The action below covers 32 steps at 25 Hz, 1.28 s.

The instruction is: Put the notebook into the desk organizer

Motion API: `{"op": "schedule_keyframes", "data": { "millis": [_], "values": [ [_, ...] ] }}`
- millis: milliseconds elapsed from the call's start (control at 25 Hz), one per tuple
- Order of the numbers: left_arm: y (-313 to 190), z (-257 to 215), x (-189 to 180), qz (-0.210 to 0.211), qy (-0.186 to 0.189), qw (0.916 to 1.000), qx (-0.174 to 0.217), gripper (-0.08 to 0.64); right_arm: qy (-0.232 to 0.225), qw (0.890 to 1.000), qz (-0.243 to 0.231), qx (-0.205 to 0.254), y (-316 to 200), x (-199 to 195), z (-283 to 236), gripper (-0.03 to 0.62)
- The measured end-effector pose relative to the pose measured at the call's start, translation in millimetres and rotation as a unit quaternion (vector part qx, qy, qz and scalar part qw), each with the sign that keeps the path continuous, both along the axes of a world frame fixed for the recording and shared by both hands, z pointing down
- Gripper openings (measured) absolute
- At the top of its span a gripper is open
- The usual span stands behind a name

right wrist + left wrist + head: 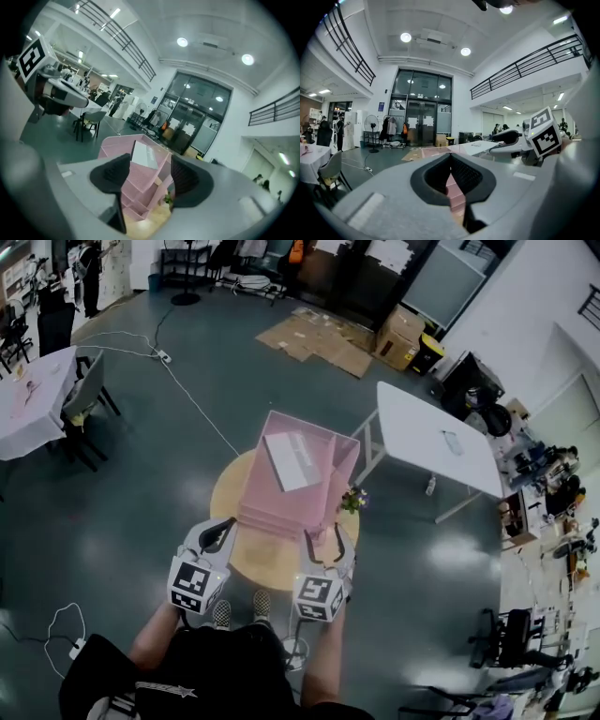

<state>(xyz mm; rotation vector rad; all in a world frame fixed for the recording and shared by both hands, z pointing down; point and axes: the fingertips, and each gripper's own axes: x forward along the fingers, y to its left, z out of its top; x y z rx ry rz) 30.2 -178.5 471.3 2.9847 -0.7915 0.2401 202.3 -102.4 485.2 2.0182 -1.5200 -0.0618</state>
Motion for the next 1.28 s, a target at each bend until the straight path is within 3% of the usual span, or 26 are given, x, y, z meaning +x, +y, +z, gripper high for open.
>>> {"op": "schedule_keyframes", "data": {
  "millis": [120,320,440,520,640,720,960,1280],
  "values": [
    [8,0,3,0.017,-0.001,0.9999,0.003,0.011,-0.062,0.997,0.017,0.048,17,-12,3,0.279],
    [23,-1,10,0.044,-0.001,0.9990,0.006,0.011,-0.141,0.982,0.046,0.118,48,-26,1,0.255],
    [34,-1,15,0.058,-0.002,0.9983,0.006,0.011,-0.165,0.973,0.068,0.145,70,-28,0,0.192],
    [40,0,14,0.065,-0.004,0.9979,0.005,0.011,-0.167,0.971,0.075,0.153,82,-32,0,0.192],
    [48,5,11,0.072,-0.009,0.9974,0.004,0.011,-0.161,0.970,0.087,0.161,99,-36,2,0.097],
    [52,7,10,0.076,-0.011,0.9970,0.004,0.011,-0.160,0.970,0.089,0.159,107,-41,4,0.097],
    [60,4,10,0.082,-0.012,0.9966,0.006,0.011,-0.158,0.967,0.106,0.169,127,-44,2,0.010],
    [62,0,10,0.084,-0.006,0.9964,0.011,0.011,-0.154,0.969,0.098,0.169,126,-47,0,0.006]
  ]
}}
